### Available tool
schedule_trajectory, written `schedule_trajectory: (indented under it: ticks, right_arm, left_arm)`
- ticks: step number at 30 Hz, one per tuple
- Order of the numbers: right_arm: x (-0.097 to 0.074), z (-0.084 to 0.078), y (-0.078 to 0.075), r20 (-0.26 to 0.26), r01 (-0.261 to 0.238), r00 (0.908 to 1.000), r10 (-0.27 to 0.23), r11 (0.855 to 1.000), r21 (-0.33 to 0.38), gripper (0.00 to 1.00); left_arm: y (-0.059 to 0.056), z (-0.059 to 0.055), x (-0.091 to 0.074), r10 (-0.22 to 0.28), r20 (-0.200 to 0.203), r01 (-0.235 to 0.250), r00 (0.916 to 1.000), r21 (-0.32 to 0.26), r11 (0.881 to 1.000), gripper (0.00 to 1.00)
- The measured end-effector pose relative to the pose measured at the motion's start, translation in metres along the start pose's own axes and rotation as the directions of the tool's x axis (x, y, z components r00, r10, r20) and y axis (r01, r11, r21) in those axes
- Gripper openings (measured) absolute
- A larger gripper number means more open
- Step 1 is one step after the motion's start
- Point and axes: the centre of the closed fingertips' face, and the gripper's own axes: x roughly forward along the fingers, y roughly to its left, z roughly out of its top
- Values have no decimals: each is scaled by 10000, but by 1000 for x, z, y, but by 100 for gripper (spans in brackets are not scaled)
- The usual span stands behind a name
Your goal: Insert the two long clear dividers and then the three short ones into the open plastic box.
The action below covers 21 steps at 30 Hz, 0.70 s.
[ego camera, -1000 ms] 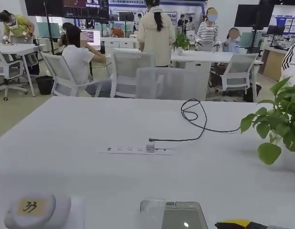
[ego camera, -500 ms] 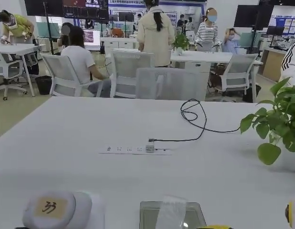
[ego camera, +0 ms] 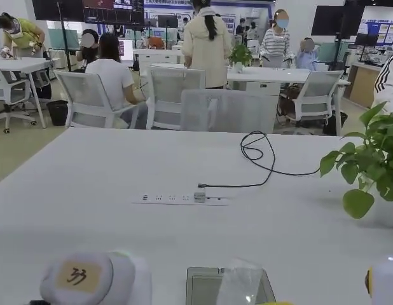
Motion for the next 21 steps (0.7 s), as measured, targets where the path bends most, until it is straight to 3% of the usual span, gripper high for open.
schedule_trajectory:
  ticks: [6, 13, 21]
  right_arm:
    - [4, -2, 0, -52, 236, 9997, -233, 9979, 598, 8]
    - [6, -1, 0, -4, 536, 9986, -537, 9971, 543, 7]
    - [6, 0, -5, -202, 582, 9982, -568, 9953, 771, 7]
  left_arm:
    - [-1, 0, 1, 37, 25, -37, 10000, -34, 10000, 30]
    - [-1, 2, 2, -22, 201, 24, 9998, -110, 9999, 30]
    - [-5, -2, 3, -317, 63, 313, 9995, 484, 9983, 35]
